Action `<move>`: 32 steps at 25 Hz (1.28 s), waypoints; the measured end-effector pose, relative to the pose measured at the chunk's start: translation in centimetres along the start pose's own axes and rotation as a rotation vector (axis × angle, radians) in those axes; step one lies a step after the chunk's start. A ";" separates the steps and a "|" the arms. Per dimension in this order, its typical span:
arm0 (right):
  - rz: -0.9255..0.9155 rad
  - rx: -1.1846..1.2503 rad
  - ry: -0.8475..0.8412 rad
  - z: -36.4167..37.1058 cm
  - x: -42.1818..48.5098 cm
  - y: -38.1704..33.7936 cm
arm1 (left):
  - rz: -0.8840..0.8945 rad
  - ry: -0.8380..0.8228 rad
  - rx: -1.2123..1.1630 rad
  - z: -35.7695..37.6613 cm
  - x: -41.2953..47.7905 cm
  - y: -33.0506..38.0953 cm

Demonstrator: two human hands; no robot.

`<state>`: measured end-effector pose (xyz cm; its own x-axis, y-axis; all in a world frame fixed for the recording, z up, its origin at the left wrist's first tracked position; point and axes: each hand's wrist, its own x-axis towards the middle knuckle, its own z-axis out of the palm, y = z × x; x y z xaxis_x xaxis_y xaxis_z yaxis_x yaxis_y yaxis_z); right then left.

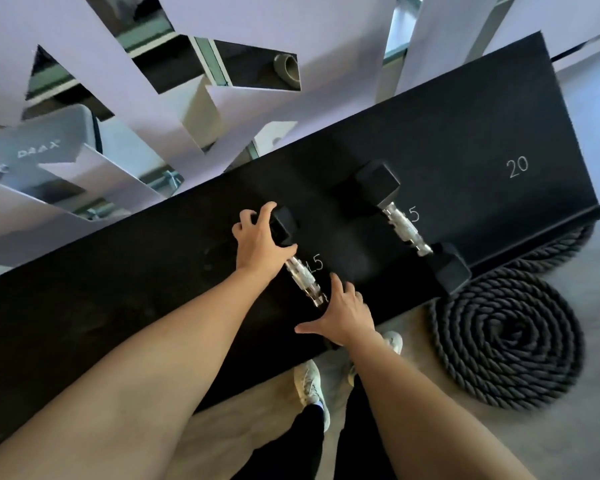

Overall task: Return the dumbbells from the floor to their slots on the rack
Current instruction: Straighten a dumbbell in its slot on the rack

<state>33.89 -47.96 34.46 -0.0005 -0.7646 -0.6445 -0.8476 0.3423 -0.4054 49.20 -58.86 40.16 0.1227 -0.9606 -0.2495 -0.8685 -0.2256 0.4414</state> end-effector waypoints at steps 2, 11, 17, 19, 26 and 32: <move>0.007 -0.017 -0.031 -0.5 -0.1 0.2 | 0.033 -0.015 0.012 0.1 0.2 0.3; 0.076 0.046 -0.016 -0.3 -0.6 0.7 | 0.163 -0.147 0.155 -0.2 1.1 3.2; -0.146 0.102 0.346 -5.0 -2.4 2.4 | 0.256 0.026 0.258 -0.6 1.7 6.4; -0.218 0.088 0.658 -8.0 -2.2 5.2 | 0.304 0.050 0.149 0.0 2.6 10.0; 0.245 0.035 0.269 -14.4 1.7 12.9 | 0.341 -0.294 -0.002 5.1 5.4 16.3; 0.226 0.045 0.195 -13.9 2.8 13.5 | 0.407 -0.229 -0.034 6.3 7.1 16.7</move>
<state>15.03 -53.05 36.20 -0.2922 -0.7552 -0.5868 -0.7900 0.5364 -0.2970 32.55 -68.45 40.32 -0.3377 -0.9121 -0.2323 -0.8070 0.1537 0.5702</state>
